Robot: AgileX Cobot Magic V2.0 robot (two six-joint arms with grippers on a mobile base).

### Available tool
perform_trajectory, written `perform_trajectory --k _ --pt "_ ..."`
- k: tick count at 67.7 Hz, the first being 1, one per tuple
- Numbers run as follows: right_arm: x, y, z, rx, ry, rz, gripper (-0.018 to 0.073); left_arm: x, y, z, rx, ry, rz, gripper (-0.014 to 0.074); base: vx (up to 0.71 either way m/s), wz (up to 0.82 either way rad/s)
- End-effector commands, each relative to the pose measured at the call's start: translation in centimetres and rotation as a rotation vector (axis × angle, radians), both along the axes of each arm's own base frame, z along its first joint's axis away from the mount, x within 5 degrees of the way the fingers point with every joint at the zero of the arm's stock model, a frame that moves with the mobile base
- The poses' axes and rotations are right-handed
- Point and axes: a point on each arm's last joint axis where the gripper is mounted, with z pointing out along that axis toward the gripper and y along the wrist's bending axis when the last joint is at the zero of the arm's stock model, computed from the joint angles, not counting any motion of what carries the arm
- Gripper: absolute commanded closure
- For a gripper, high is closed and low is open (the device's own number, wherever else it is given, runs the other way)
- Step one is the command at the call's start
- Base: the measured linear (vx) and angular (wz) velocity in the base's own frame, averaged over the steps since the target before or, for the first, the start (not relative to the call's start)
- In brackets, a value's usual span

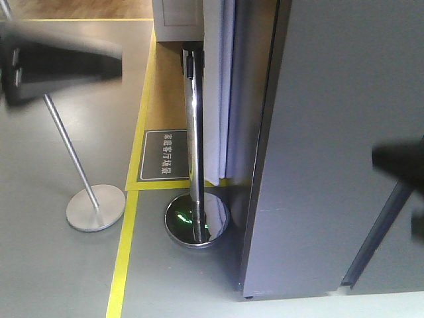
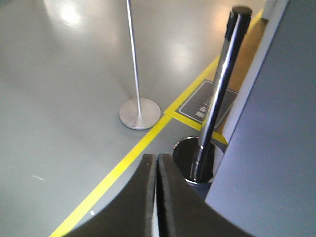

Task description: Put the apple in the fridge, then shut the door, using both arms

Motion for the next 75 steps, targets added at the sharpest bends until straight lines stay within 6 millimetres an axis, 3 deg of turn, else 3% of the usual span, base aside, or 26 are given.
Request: perform_trajectory --k 1,14,24,33,40,75 --pt "-1.6 0.0 -0.5 0.035 -0.091 -0.060 0.0565 -3.2 0.2 -1.6 0.049 -0.005 -0.038 0.0605 0.00 0.00" --pt "-4.9 0.2 -3.7 0.019 -0.113 -0.073 0.0565 -5.5 1.9 -8.9 0.048 0.056 0.309 0.0605 0.00 0.00" --pt "-6.2 0.4 -4.6 0.017 -0.132 -0.074 0.0565 -6.9 4.1 -14.6 0.033 0.127 0.638 0.0605 0.00 0.00" --pt "-6.7 0.5 -4.6 0.015 -0.140 -0.061 0.0565 -8.2 4.9 -18.0 0.005 0.195 0.739 0.0605 0.00 0.00" --pt "-6.7 0.5 -4.6 0.017 -0.137 -0.055 0.0565 -8.7 4.9 -18.9 -0.013 0.219 0.740 0.0605 0.00 0.00" --pt "-6.8 0.6 -4.6 0.020 -0.135 -0.053 0.0565 -8.8 4.9 -18.9 -0.009 0.218 0.734 0.0605 0.00 0.00"
